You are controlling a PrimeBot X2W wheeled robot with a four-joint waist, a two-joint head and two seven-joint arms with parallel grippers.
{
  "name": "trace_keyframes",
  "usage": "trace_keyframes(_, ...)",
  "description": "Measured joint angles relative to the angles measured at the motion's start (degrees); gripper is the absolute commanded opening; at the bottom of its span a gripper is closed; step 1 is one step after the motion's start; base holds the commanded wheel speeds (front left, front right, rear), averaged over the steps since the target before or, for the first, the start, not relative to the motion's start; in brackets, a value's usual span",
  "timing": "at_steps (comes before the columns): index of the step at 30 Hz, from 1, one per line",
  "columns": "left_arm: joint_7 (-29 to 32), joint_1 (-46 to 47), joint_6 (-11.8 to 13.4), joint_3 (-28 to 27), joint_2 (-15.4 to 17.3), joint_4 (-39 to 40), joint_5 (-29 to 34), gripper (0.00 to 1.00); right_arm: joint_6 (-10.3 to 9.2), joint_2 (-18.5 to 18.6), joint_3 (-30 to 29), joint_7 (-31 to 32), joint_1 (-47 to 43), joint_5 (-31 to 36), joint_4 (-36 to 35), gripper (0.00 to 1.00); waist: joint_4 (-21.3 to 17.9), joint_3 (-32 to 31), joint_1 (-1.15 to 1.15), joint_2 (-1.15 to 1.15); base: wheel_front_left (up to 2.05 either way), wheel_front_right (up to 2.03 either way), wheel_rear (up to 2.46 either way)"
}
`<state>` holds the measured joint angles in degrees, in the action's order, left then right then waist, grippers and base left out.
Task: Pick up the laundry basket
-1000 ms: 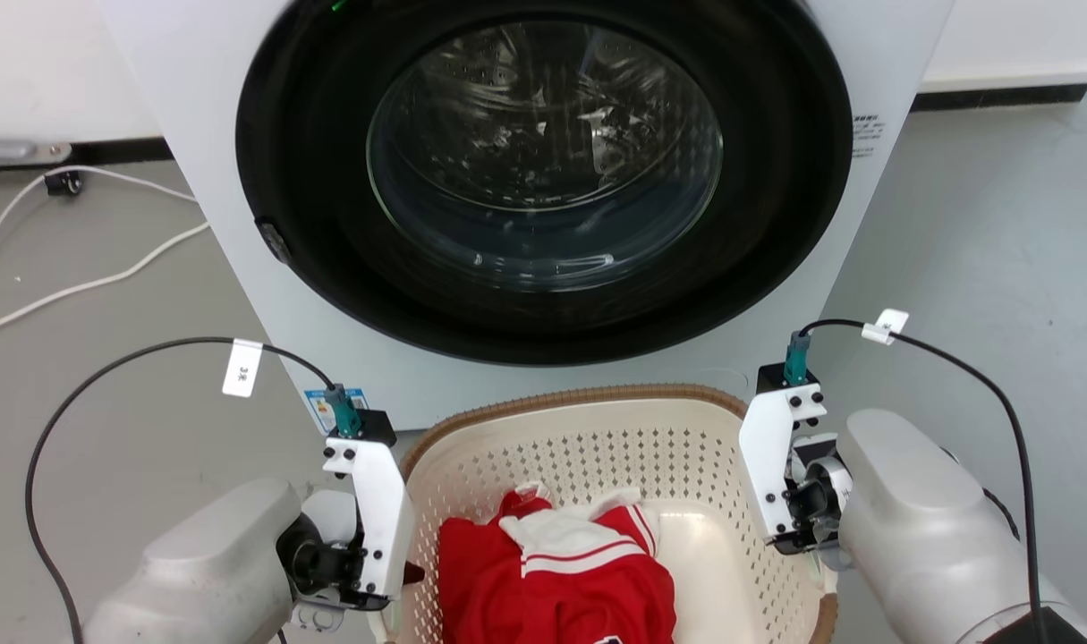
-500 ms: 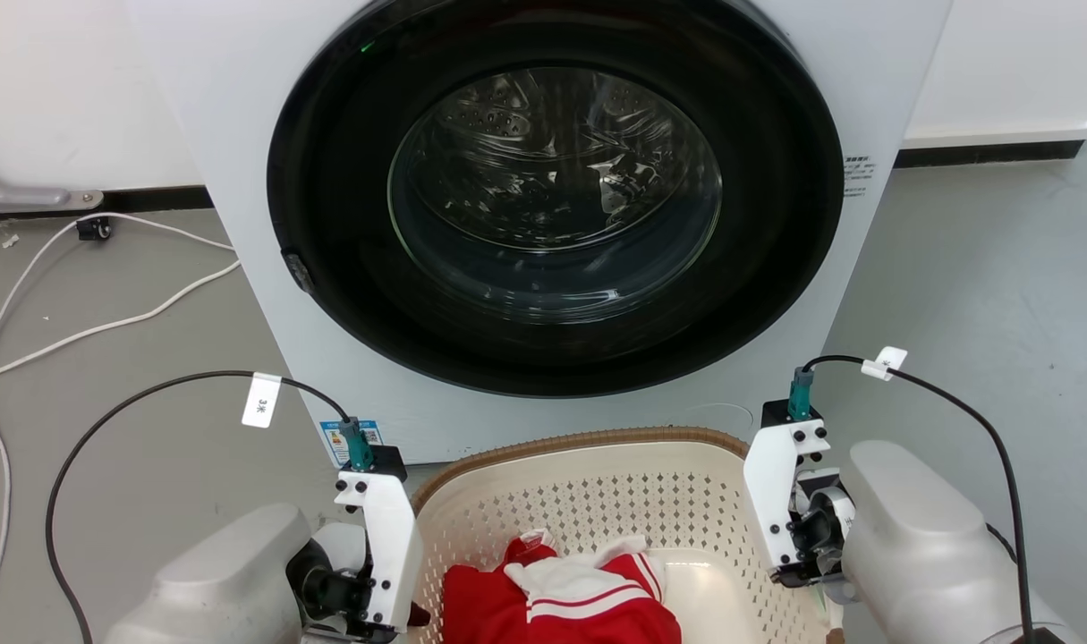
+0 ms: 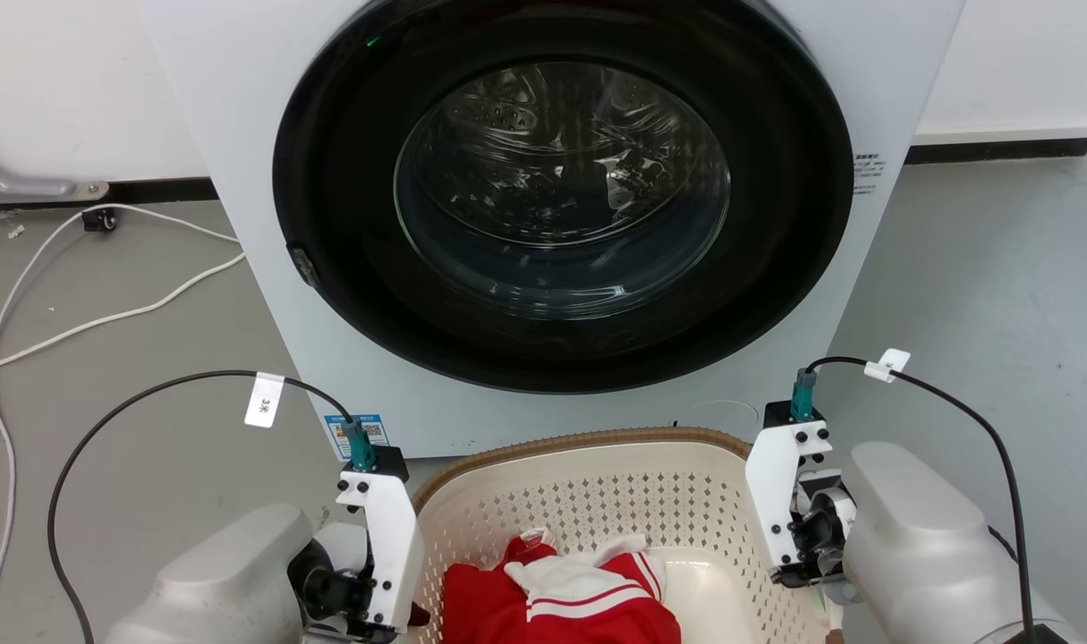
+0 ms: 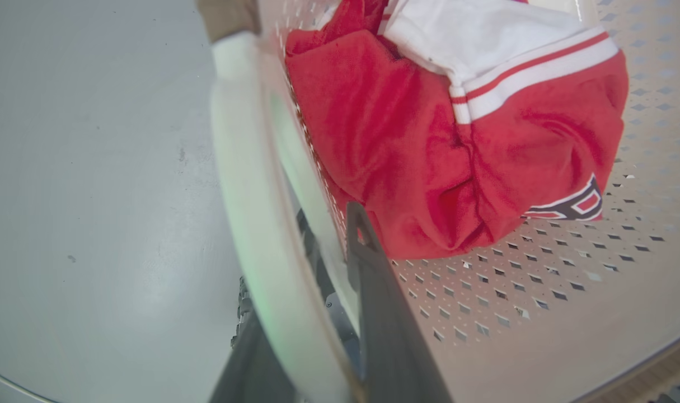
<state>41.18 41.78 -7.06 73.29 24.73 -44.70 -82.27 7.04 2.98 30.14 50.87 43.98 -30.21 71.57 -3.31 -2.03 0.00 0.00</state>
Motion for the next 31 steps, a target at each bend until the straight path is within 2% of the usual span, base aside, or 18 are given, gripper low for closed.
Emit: trace_keyframes(31,-0.6,0.8,0.0,0.0,-0.3,-1.1,0.4,0.0,0.0,-0.1,1.8,-1.0,1.3,-2.7,1.1,0.0,0.0,0.1,0.0,0.0,0.0,0.0,0.0)
